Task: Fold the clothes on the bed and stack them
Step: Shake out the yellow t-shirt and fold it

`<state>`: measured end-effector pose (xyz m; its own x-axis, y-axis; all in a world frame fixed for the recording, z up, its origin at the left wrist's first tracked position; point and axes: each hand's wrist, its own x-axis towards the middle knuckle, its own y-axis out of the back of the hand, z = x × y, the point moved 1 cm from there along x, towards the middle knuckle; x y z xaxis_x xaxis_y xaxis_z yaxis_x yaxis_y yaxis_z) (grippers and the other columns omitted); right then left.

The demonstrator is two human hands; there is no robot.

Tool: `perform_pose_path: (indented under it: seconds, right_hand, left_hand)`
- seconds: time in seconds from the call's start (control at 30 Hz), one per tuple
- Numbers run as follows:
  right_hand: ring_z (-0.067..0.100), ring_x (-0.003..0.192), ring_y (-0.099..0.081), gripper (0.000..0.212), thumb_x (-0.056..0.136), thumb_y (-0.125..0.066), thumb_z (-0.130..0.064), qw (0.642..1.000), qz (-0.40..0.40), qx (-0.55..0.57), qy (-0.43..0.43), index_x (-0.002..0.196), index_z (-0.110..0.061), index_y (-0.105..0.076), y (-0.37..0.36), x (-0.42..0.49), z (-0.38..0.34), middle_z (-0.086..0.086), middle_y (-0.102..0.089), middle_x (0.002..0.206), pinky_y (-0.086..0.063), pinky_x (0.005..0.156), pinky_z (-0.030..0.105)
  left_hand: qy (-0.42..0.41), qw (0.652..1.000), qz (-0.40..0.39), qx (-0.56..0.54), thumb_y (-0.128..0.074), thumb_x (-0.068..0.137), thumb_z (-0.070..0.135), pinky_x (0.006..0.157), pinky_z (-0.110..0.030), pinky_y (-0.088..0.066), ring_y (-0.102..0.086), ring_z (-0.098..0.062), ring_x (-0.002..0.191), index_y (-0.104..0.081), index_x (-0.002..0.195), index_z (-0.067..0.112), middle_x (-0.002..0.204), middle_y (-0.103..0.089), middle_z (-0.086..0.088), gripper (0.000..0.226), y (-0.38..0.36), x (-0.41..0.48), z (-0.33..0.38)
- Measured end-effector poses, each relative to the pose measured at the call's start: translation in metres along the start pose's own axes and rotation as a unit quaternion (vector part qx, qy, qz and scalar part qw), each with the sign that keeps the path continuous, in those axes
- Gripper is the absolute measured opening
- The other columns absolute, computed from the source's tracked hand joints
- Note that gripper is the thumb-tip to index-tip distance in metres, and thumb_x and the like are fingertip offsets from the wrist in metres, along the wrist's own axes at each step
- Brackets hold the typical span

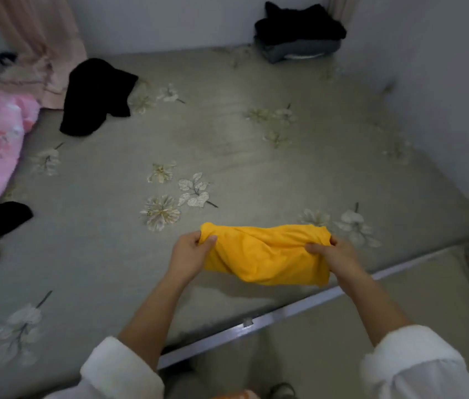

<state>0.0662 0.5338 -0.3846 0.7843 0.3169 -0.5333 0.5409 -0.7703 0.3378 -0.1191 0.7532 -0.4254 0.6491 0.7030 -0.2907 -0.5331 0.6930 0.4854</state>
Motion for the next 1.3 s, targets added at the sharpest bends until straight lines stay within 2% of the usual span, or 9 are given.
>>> perform_pose_path:
  seconds: [0.23, 0.43, 0.6, 0.7, 0.83, 0.93, 1.03, 1.17, 1.3]
  right_hand:
    - [0.032, 0.087, -0.059, 0.023, 0.076, -0.075, -0.008, 0.994, 0.108, 0.02, 0.02, 0.093, 0.003, -0.063, 0.213, -0.014, 0.043, 0.018, -0.064, 0.092, -0.042, 0.074, 0.035]
    - [0.01, 0.07, -0.049, 0.024, 0.078, -0.074, -0.009, 0.98, 0.181, 0.064, 0.042, 0.078, -0.021, -0.053, 0.36, 0.004, 0.053, -0.012, -0.051, 0.073, -0.038, 0.059, 0.026]
    - [0.023, 0.091, -0.054, 0.035, 0.082, -0.071, -0.012, 0.978, 0.195, 0.058, 0.046, 0.113, 0.0, -0.061, 0.456, 0.053, 0.05, 0.006, -0.057, 0.1, -0.044, 0.092, 0.048]
    - [0.015, 0.092, -0.058, 0.04, 0.081, -0.072, -0.012, 0.974, 0.208, 0.071, 0.052, 0.114, 0.007, -0.059, 0.512, 0.097, 0.044, 0.007, -0.063, 0.104, -0.044, 0.09, 0.047]
    - [0.011, 0.087, -0.057, 0.015, 0.082, -0.071, -0.015, 0.976, 0.203, 0.07, 0.042, 0.094, -0.013, -0.062, 0.591, 0.162, 0.036, 0.003, -0.06, 0.097, -0.045, 0.069, 0.031]
    - [0.034, 0.102, -0.057, 0.045, 0.084, -0.07, -0.018, 0.974, 0.216, 0.056, 0.027, 0.115, 0.01, -0.055, 0.652, 0.201, 0.027, 0.026, -0.057, 0.118, -0.045, 0.091, 0.054]
    - [0.033, 0.108, -0.053, 0.061, 0.083, -0.071, -0.02, 0.97, 0.237, 0.053, 0.027, 0.126, 0.014, -0.045, 0.705, 0.235, 0.017, 0.033, -0.045, 0.13, -0.038, 0.099, 0.057]
    - [0.042, 0.099, -0.057, 0.044, 0.079, -0.074, -0.015, 0.966, 0.249, 0.061, 0.019, 0.103, 0.018, -0.057, 0.77, 0.297, 0.004, 0.037, -0.055, 0.109, -0.046, 0.078, 0.048]
    - [0.029, 0.071, -0.055, 0.029, 0.078, -0.075, -0.013, 0.977, 0.206, 0.049, 0.013, 0.072, 0.003, -0.052, 0.827, 0.369, -0.006, 0.027, -0.045, 0.075, -0.033, 0.064, 0.03]
  left_hand:
    - [-0.059, 0.997, -0.042, 0.004, -0.064, 0.089, 0.022, 0.055, -0.031, -0.03, -0.041, -0.011, 0.062, -0.054, 0.062, 0.009, 0.054, -0.041, -0.011, 0.032, -0.183, -0.031, 0.138]
    - [-0.127, 0.987, -0.099, 0.029, -0.062, 0.091, 0.024, 0.051, -0.03, -0.025, -0.039, -0.012, 0.056, -0.045, 0.058, 0.016, 0.053, -0.038, 0.002, 0.037, -0.3, -0.026, 0.254]
    - [-0.163, 0.977, -0.131, 0.032, -0.06, 0.091, 0.027, 0.062, -0.032, -0.032, -0.044, -0.017, 0.065, -0.059, 0.074, 0.005, 0.065, -0.046, -0.01, 0.028, -0.387, 0.015, 0.335]
    - [-0.174, 0.976, -0.127, 0.013, -0.062, 0.09, 0.025, 0.06, -0.032, -0.03, -0.041, -0.015, 0.063, -0.057, 0.073, 0.01, 0.064, -0.042, -0.008, 0.024, -0.447, 0.048, 0.38]
    - [-0.176, 0.975, -0.137, -0.001, -0.063, 0.09, 0.018, 0.058, -0.03, -0.033, -0.046, -0.016, 0.064, -0.059, 0.067, 0.009, 0.061, -0.05, -0.004, 0.025, -0.525, 0.092, 0.441]
    - [-0.172, 0.973, -0.155, -0.002, -0.062, 0.09, 0.019, 0.061, -0.032, -0.035, -0.049, -0.018, 0.067, -0.063, 0.076, -0.001, 0.067, -0.053, -0.011, 0.025, -0.574, 0.117, 0.488]
    - [-0.182, 0.968, -0.171, -0.015, -0.061, 0.09, 0.016, 0.056, -0.03, -0.032, -0.046, -0.018, 0.064, -0.06, 0.076, 0.005, 0.068, -0.051, -0.011, 0.018, -0.617, 0.139, 0.536]
    - [-0.176, 0.97, -0.164, -0.02, -0.06, 0.09, 0.015, 0.058, -0.029, -0.035, -0.049, -0.02, 0.068, -0.058, 0.077, 0.014, 0.072, -0.055, -0.008, 0.013, -0.677, 0.171, 0.587]
    - [-0.146, 0.982, -0.119, -0.028, -0.059, 0.09, 0.019, 0.061, -0.032, -0.037, -0.048, -0.019, 0.07, -0.051, 0.071, 0.028, 0.068, -0.049, 0.005, 0.022, -0.74, 0.209, 0.624]
